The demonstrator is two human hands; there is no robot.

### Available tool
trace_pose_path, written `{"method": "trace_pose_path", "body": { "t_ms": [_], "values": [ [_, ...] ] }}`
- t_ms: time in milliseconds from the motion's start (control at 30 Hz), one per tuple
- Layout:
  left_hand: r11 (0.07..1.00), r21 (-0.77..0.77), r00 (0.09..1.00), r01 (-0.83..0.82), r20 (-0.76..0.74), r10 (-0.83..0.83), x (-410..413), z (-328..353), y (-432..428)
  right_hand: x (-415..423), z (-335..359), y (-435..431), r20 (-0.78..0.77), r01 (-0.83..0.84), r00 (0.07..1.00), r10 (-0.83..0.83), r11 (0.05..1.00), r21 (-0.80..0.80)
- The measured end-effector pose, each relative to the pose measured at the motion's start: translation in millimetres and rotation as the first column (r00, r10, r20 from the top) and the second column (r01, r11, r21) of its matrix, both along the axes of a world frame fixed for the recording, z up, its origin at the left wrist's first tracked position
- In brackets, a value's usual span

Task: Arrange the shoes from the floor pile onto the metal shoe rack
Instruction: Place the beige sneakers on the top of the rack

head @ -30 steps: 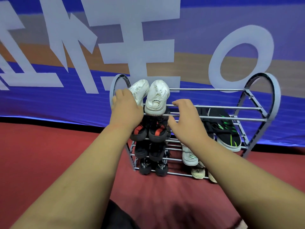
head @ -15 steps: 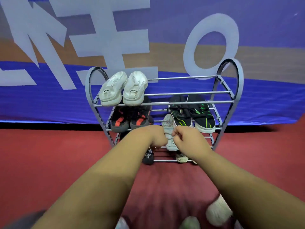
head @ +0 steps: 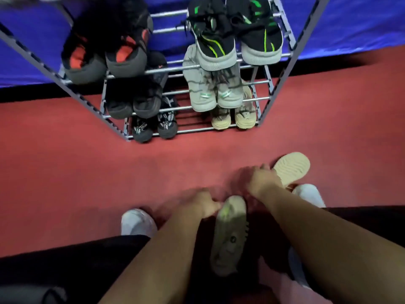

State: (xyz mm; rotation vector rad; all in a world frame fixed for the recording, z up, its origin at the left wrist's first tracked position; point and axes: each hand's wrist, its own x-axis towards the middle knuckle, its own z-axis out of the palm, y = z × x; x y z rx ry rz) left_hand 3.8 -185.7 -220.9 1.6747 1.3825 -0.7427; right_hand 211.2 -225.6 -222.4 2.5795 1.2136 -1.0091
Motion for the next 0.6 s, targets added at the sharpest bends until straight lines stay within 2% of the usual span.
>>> {"method": "trace_pose_path", "body": {
  "t_ms": [67, 167, 300, 400, 433, 500, 600],
  "values": [
    [0.999, -0.023, 0.999, 0.043, 0.007, -0.043, -4, -18, -19, -3, -13, -7, 0.092, 0.108, 0.991, -0.101, 0.992, -0.071],
    [0.997, -0.053, 0.998, 0.057, 0.041, -0.055, -2, -39, -32, -5, -22, -6, 0.121, 0.215, 0.971, -0.204, 0.973, -0.083],
    [1.000, 0.020, 0.997, -0.022, 0.073, 0.020, 10, -58, -38, 0, -32, 0, 0.166, 0.206, 0.970, -0.178, 0.964, -0.170],
    [0.996, 0.083, 0.996, -0.044, 0.080, 0.038, 15, -67, -35, 10, -44, -6, 0.077, 0.223, 0.974, -0.214, 0.965, -0.135],
    [0.997, 0.072, 0.996, -0.031, 0.080, 0.026, 15, -69, -32, 11, -45, -6, 0.044, 0.216, 0.976, -0.213, 0.970, -0.110],
    [1.000, 0.024, 0.997, -0.014, 0.082, 0.012, 13, -72, -26, 7, -44, -4, 0.073, 0.185, 0.981, -0.177, 0.976, -0.112],
    [0.994, -0.016, 0.986, -0.113, 0.125, 0.114, 6, -76, -13, -1, -38, 3, 0.098, 0.184, 0.980, -0.176, 0.979, -0.085]
  ]
}}
